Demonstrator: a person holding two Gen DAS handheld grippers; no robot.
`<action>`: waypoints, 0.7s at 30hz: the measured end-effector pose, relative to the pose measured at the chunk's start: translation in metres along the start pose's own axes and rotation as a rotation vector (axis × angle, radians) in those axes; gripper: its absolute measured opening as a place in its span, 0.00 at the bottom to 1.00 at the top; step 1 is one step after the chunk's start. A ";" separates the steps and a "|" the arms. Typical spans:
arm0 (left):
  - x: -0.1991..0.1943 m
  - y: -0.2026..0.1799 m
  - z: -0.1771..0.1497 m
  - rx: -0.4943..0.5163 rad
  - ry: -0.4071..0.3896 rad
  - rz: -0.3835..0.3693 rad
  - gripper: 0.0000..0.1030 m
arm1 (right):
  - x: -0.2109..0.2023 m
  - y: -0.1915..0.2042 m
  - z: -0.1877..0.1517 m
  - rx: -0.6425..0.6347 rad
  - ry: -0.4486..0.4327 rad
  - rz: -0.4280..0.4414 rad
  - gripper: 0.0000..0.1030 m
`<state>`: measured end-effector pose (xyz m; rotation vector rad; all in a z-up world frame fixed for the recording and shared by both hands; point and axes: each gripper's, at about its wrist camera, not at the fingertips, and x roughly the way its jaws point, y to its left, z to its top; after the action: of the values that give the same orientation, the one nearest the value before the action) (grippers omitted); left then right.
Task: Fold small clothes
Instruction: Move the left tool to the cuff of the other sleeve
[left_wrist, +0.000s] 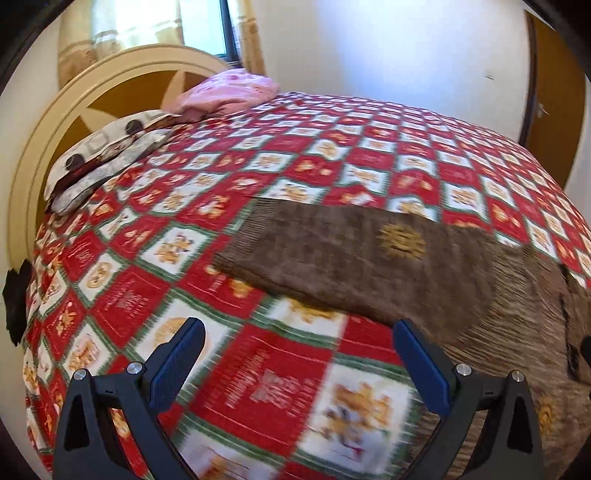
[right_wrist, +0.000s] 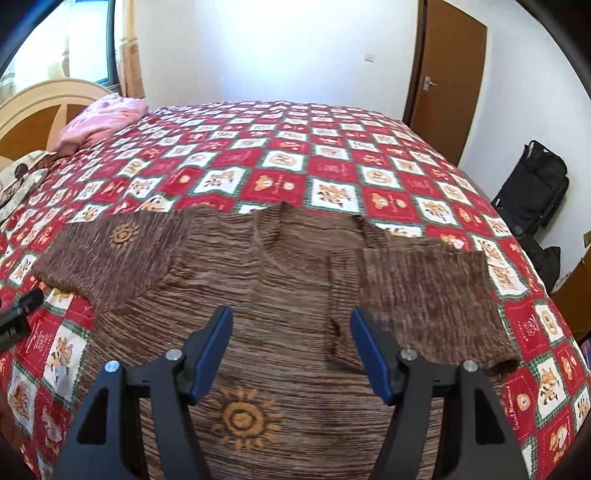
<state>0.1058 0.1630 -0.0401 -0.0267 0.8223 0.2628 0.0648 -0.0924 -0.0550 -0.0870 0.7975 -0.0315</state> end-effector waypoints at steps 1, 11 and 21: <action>0.005 0.007 0.003 -0.015 0.003 0.022 0.99 | 0.001 0.002 0.000 -0.003 0.002 0.002 0.68; 0.025 0.034 0.007 -0.080 0.043 0.082 0.99 | 0.012 0.020 0.003 -0.049 0.035 -0.007 0.68; 0.038 0.040 0.008 -0.092 0.064 0.091 0.99 | 0.024 0.036 0.005 -0.087 0.064 -0.024 0.68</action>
<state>0.1267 0.2109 -0.0598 -0.0843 0.8754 0.3872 0.0849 -0.0579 -0.0721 -0.1788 0.8615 -0.0221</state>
